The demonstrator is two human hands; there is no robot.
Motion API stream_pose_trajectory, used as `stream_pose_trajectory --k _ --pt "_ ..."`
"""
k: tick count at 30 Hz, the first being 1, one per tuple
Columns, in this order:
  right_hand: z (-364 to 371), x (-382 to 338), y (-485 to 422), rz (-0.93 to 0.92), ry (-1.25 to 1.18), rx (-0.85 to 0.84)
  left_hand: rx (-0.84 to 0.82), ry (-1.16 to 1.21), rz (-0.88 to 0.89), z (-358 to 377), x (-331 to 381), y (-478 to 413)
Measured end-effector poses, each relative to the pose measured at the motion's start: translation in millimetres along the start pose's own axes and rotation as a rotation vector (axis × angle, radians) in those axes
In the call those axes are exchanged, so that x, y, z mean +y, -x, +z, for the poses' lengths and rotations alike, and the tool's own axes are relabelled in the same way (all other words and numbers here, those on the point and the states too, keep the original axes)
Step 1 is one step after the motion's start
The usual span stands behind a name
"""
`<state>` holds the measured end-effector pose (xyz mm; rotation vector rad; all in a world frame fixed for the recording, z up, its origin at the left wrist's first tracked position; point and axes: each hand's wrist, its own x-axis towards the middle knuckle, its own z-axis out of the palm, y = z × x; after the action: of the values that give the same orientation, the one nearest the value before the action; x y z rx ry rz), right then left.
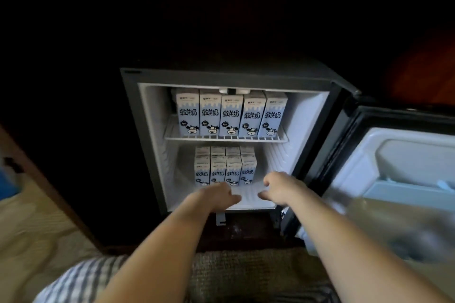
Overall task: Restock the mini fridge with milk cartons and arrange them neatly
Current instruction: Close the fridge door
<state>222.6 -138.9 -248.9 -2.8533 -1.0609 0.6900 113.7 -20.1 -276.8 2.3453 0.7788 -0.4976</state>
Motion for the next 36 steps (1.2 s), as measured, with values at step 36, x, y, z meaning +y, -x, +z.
stream_pose_trajectory --k 36 --pt "-190.3 136.4 276.2 -0.044 -0.145 0.435 0.359 -0.599 0.564 -92.3 220.4 234.3"
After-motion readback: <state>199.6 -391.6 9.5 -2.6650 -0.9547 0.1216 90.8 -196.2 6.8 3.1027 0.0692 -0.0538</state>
